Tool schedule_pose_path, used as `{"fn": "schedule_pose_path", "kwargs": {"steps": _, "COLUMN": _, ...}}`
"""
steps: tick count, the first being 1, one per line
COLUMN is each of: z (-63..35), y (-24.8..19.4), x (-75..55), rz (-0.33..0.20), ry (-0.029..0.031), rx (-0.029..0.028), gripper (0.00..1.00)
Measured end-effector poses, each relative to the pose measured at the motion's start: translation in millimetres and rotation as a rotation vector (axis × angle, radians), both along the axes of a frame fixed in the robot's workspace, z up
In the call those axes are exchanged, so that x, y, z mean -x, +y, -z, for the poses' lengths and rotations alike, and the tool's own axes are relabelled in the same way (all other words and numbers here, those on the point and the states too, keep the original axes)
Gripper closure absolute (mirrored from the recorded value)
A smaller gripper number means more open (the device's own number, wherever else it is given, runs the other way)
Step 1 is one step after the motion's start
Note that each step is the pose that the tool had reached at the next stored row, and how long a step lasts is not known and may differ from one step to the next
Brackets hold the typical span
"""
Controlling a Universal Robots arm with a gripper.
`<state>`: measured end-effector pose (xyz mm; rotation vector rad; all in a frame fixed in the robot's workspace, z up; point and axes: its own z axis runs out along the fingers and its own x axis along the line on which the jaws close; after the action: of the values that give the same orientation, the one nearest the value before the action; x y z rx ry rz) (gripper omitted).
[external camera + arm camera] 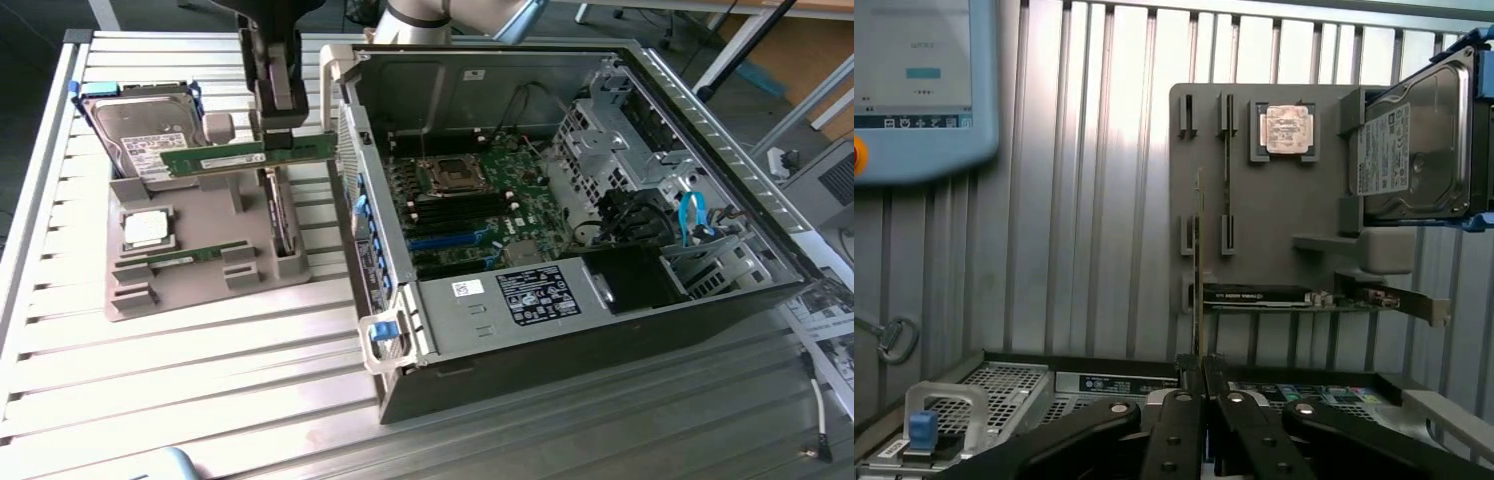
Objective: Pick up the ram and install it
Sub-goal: 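Pick up the ram and move it above insertion slot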
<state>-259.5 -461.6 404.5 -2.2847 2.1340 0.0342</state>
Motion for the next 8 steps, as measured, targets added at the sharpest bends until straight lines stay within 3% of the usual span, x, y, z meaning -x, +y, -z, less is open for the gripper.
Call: {"fn": "schedule_pose_path", "kwargs": {"steps": 8, "z": 0.0, "y": 0.0, "x": -13.3, "rz": 0.000, "ry": -0.0001, "rx": 0.0000, "gripper": 0.88}}
